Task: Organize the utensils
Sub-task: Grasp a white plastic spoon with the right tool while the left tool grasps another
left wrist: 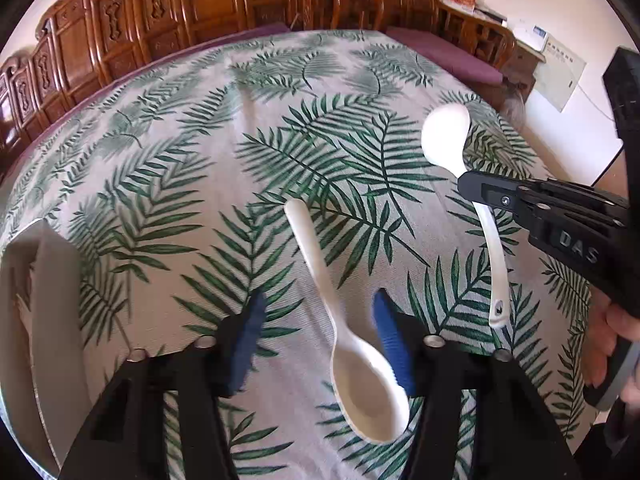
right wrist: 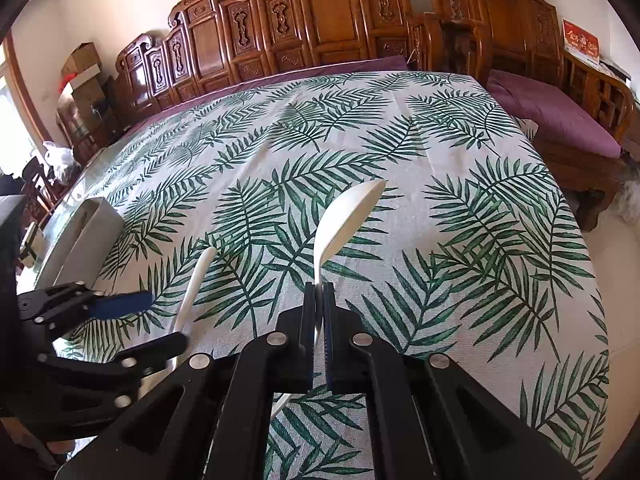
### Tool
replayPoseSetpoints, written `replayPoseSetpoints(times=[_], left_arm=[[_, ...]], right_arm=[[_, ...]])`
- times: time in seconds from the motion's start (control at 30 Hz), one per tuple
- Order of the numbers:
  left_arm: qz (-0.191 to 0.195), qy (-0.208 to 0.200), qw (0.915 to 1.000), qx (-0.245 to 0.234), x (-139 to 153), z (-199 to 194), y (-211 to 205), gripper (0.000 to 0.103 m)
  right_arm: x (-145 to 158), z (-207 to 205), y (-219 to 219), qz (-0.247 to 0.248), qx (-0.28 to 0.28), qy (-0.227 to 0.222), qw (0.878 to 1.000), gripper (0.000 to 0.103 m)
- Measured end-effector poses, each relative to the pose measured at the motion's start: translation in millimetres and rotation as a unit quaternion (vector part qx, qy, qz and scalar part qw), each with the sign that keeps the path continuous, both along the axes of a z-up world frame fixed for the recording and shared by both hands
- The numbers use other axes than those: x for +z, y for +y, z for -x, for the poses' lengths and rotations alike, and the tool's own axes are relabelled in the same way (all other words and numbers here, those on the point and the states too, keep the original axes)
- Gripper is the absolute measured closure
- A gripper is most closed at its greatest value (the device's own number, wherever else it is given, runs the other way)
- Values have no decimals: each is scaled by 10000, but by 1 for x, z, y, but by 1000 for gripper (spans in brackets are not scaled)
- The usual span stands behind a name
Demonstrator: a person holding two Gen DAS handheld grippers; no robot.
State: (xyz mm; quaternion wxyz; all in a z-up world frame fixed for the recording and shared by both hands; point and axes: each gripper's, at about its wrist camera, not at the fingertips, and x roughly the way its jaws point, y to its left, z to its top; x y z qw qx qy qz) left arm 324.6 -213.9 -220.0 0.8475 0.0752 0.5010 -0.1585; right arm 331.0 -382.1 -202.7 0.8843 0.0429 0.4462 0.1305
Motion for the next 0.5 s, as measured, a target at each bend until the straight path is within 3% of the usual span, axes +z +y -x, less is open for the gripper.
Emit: replayPoseSetpoints(times=[0.23, 0.3, 0.37, 0.5], left_arm=[[-226, -9, 9997, 19, -6, -1, -9, 68], [-197, 24, 9998, 19, -5, 0, -7, 84], [-178, 52, 9998, 3, -5, 0, -4, 94], [-270, -41, 9996, -63, -5, 4, 3, 96]], right_arm=[[-1, 0, 3, -19, 38, 16, 10000, 98], [-2, 0, 4, -2, 35, 32, 10000, 98], [-2, 0, 5, -8, 52, 22, 10000, 98], [-3, 0, 10, 41, 80, 40, 10000, 98]])
